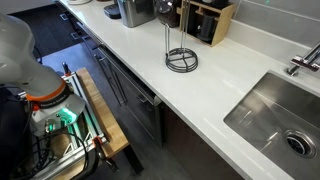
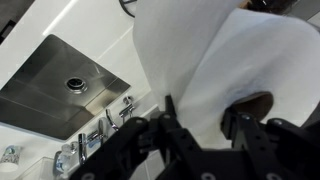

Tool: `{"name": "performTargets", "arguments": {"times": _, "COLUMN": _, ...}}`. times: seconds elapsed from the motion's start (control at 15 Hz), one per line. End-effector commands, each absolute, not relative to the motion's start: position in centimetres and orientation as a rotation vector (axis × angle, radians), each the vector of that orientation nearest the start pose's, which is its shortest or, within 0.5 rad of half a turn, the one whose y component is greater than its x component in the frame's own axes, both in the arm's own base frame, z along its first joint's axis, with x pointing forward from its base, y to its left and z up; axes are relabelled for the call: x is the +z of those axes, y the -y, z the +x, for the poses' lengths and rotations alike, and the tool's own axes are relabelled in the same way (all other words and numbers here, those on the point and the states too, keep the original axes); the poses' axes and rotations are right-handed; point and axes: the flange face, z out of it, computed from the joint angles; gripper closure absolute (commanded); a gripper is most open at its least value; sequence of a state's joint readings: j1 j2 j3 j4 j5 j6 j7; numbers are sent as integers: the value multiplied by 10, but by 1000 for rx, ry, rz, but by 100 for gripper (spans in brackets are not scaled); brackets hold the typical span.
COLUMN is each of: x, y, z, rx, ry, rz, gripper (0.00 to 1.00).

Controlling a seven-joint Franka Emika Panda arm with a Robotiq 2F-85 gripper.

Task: Pick up the paper towel roll and put it on the paper towel roll stand

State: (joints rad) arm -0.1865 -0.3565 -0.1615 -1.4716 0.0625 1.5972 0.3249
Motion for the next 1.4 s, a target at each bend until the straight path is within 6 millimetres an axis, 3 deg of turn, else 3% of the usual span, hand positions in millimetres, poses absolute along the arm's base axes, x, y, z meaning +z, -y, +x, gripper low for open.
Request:
{"name": "performTargets", "arguments": {"times": 0.0, "x": 842, "y": 156, "z": 381, "rx": -688, "ry": -941, "rz": -2792, "gripper": 81}}
{"name": "performTargets", "arguments": {"times": 1.33, "x": 779, "y": 153, "z": 417, "rx": -522, "ry": -934, "rz": -2826, "gripper": 81}}
